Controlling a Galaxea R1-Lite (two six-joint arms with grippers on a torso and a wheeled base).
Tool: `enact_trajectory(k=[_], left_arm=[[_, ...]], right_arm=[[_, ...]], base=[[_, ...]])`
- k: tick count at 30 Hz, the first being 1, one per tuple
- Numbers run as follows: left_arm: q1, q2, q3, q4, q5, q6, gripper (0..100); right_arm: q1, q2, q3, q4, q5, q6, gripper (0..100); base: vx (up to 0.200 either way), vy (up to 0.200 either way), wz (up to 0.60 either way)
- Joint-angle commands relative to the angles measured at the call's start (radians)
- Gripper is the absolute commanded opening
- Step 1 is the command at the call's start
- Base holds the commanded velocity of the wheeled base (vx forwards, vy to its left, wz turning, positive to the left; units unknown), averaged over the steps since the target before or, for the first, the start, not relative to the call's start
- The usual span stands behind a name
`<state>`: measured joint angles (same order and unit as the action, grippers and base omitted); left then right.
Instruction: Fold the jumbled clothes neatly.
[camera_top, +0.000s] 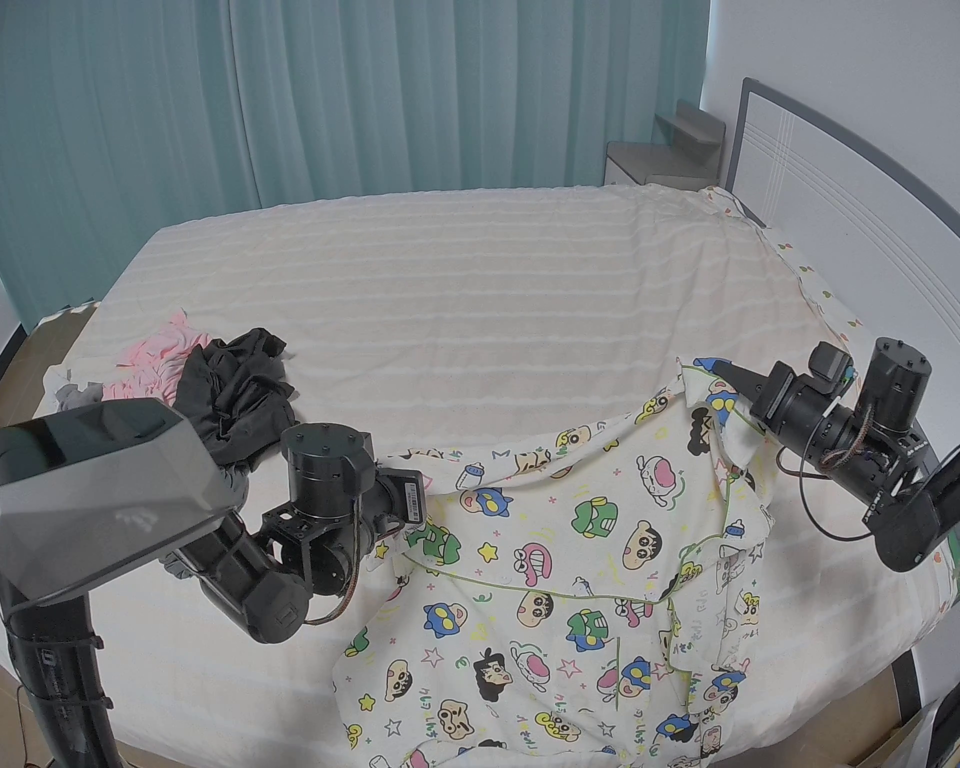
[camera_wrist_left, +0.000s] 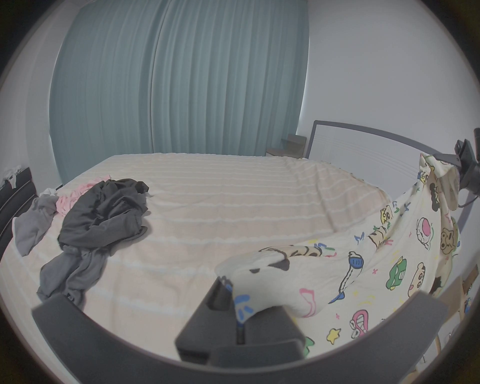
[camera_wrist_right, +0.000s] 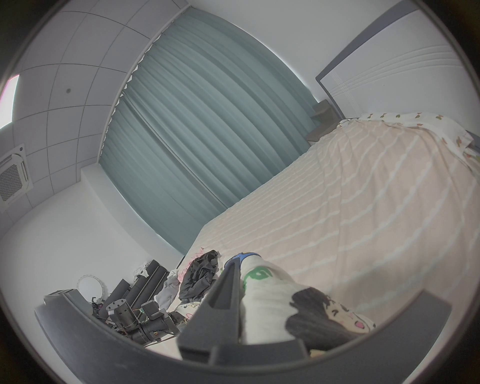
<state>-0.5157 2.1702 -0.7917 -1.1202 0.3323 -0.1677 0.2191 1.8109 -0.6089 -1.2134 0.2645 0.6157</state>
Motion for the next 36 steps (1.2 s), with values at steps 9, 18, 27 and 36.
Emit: enact_trajectory(k=[9, 18, 27, 36], left_arm=[[0.006, 0.177, -0.058, -0.007, 0.001, -0.044, 0], [0.016, 0.25, -0.081, -0.007, 0.001, -0.081, 0], [0.037, 0.292, -0.164, -0.013, 0.068, -0.148, 100], [0.137, 0.31, -0.231, -0.115, 0.134, -0.144, 100]], right_arm=[[-0.003, 0.288, -0.101, -0.009, -0.002, 0.006, 0], [0.0, 0.36, -0.123, -0.009, -0.001, 0.007, 100], [-0.047, 0.427, -0.227, -0.035, -0.062, 0.009, 100], [-0.121, 0.482, -0.313, -0.075, -0.162, 0.145, 100]], base=[[0.067, 0.0, 0.0], [0.0, 0.0, 0.0], [0.0, 0.0, 0.0], [0.0, 0.0, 0.0]])
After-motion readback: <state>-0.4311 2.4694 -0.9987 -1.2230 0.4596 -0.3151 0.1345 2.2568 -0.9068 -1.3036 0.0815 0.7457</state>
